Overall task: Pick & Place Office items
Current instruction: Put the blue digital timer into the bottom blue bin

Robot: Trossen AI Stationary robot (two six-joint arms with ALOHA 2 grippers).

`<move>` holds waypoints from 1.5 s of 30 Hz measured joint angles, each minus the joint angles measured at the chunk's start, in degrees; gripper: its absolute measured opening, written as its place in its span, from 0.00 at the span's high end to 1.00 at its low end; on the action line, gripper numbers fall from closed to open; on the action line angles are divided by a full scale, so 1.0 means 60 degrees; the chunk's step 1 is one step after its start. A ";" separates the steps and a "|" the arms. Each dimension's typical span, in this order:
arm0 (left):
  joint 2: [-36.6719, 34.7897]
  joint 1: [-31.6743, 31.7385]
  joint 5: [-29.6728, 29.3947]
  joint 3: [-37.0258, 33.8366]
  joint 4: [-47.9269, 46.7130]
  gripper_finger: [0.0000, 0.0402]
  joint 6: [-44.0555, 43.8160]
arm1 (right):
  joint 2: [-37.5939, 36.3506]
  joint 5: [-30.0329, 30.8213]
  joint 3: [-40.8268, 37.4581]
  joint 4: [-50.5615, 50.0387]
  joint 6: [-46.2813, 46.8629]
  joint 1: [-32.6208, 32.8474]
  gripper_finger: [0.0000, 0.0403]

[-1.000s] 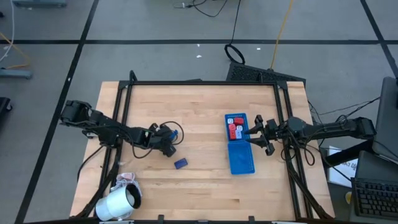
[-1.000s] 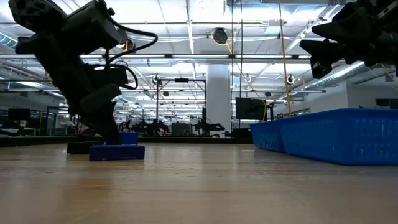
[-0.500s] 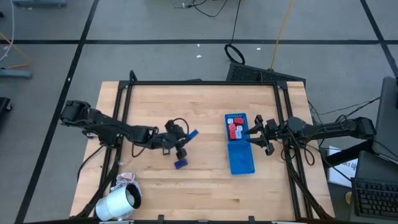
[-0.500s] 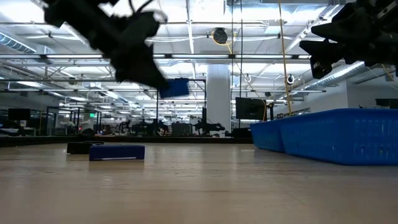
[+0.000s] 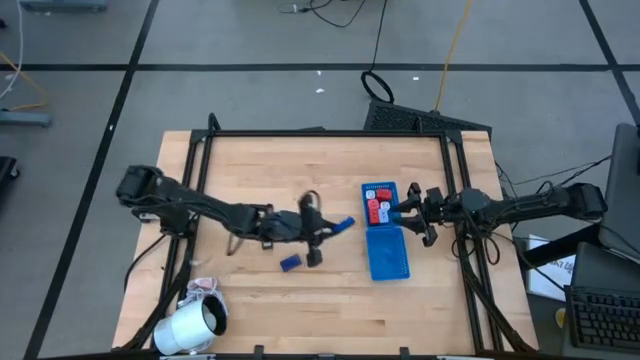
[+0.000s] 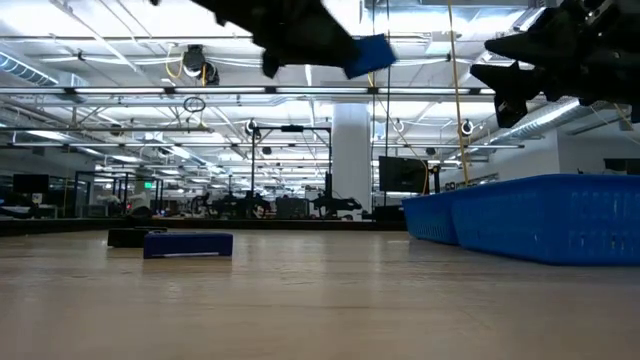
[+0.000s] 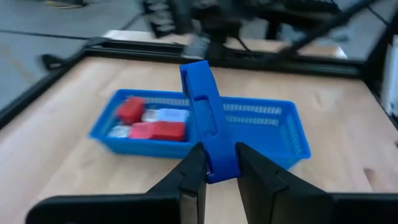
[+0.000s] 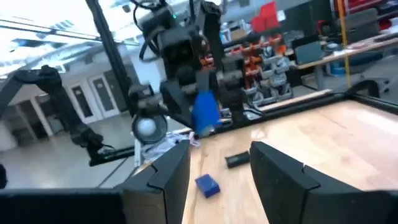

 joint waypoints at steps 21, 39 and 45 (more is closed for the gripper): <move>0.1768 0.0210 0.1462 0.2348 -0.0799 0.81 0.0851 | 0.4053 0.0621 0.1052 0.2913 -0.2229 0.2146 0.31; 0.1768 0.0106 0.1455 0.2341 -0.1061 0.81 0.0544 | 0.6313 0.1214 0.2725 0.2877 -0.2423 0.2143 0.36; 0.1768 0.0098 0.1457 0.2337 -0.1245 0.81 0.0532 | 0.6313 0.1210 0.2725 0.2902 -0.2235 0.2143 0.45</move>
